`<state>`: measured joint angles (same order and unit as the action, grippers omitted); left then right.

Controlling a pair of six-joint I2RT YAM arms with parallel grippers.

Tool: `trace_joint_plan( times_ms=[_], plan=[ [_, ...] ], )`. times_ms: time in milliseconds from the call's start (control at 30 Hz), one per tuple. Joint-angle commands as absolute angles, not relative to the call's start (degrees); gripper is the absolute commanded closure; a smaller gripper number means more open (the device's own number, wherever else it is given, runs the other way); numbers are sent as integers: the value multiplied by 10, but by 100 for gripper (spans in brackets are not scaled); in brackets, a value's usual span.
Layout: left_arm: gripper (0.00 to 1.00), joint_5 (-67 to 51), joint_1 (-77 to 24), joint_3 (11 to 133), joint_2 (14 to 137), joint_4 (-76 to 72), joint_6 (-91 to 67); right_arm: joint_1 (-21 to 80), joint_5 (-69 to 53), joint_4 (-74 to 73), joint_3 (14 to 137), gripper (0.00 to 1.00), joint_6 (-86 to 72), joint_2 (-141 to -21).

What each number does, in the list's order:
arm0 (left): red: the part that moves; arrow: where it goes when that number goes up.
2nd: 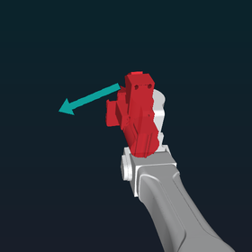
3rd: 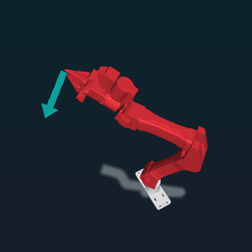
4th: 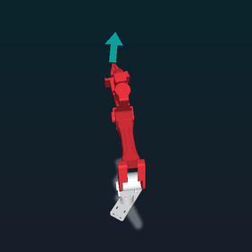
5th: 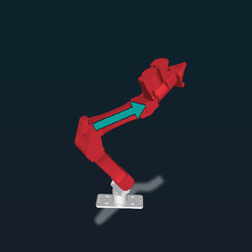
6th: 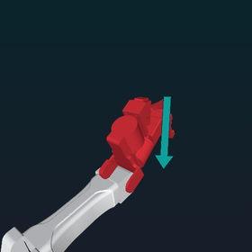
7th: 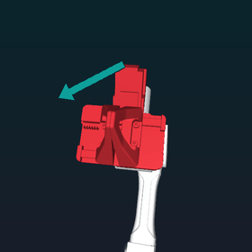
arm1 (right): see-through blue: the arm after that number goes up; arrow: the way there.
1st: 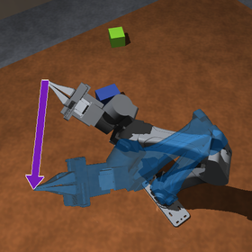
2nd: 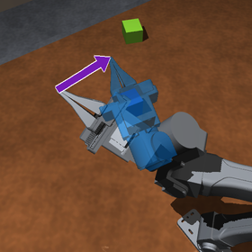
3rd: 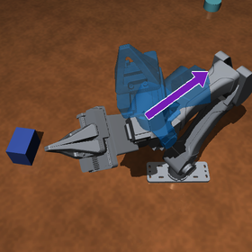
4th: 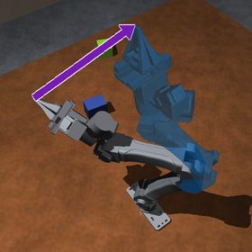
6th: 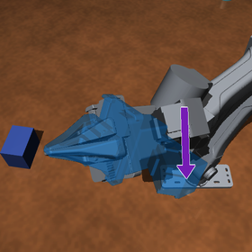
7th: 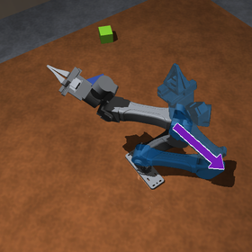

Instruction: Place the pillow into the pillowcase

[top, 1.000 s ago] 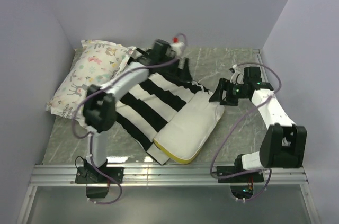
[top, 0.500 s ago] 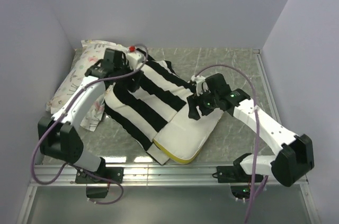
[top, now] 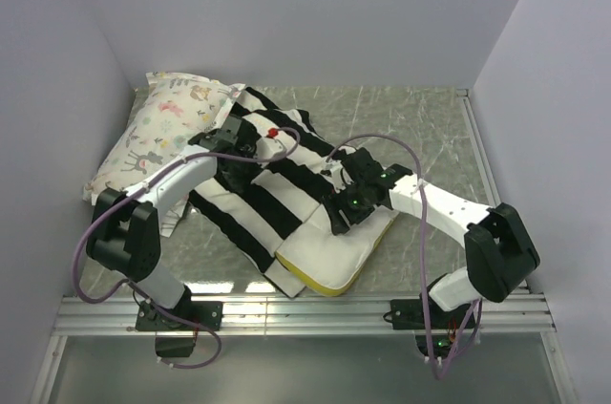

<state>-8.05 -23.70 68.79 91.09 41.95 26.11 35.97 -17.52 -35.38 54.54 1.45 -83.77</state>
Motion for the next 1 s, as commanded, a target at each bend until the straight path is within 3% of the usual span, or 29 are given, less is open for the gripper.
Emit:
trace_joint_plan(
  times_ms=[0, 333, 500, 600, 633, 767, 833, 967],
  plan=[
    [100, -160, -289, 694, 922, 444, 264, 363, -199, -328, 563, 30, 1, -853],
    [100, -379, -443, 766, 935, 433, 141, 345, -221, -327, 594, 33, -33, -891],
    [100, -353, -423, 745, 921, 401, 122, 328, -230, -334, 595, 34, -35, -889],
    [81, -319, -340, 743, 906, 403, 116, 320, -217, -349, 593, 32, -11, -856],
    [64, -318, -294, 749, 900, 429, 129, 323, -211, -353, 592, 29, -5, -842],
    [34, -255, -217, 703, 788, 430, 156, 347, -171, -379, 596, 20, 31, -746],
    [28, -222, -178, 674, 756, 424, 159, 366, -148, -380, 596, 17, 38, -723],
    [32, -235, -144, 640, 775, 418, 160, 385, -134, -399, 605, 17, 51, -749]
  ],
)
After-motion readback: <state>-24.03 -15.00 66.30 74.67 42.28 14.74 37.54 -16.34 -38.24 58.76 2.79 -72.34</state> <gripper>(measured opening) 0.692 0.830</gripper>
